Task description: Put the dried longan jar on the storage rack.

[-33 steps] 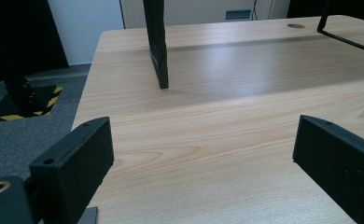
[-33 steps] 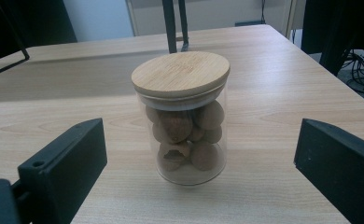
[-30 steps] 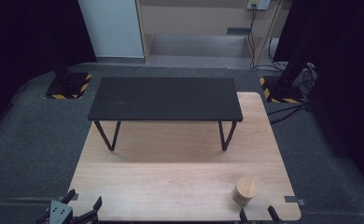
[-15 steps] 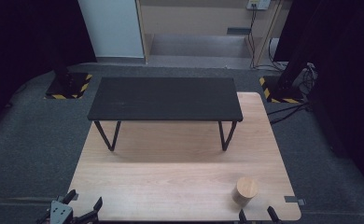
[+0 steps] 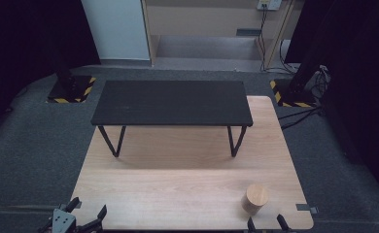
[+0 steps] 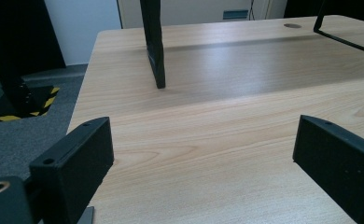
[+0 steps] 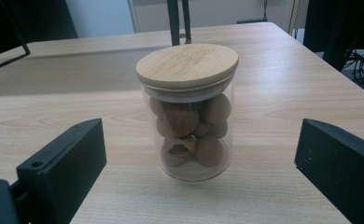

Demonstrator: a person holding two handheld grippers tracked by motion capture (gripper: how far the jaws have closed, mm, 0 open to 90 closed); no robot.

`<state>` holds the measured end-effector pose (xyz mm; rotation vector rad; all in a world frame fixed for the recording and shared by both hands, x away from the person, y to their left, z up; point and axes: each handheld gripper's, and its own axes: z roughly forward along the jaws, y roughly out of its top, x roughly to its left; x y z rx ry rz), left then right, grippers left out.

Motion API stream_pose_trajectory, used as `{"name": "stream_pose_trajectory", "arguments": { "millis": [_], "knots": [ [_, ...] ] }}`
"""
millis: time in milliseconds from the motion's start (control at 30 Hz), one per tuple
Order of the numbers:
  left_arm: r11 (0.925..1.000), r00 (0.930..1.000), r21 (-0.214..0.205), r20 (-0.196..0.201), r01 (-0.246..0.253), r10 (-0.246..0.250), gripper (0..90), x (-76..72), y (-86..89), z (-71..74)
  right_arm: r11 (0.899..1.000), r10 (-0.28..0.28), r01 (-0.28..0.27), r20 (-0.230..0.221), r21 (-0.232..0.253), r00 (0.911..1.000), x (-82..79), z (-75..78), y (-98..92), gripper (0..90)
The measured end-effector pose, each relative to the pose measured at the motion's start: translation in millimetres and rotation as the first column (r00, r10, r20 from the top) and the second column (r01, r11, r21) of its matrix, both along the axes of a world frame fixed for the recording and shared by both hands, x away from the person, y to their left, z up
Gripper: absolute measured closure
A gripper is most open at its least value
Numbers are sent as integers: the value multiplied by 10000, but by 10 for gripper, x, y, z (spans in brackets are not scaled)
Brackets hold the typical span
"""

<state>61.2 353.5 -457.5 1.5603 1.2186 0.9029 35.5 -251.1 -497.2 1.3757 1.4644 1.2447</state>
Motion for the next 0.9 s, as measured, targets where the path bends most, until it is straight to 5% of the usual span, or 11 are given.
{"name": "stream_pose_trajectory", "arguments": {
  "millis": [900],
  "knots": [
    [10000, 10000, 23, -34, 76, -76, 38, -8, -21, 8, 9998, -48, 49, 50, -203, 10000, 402, -64, 94, 18]
  ]
}}
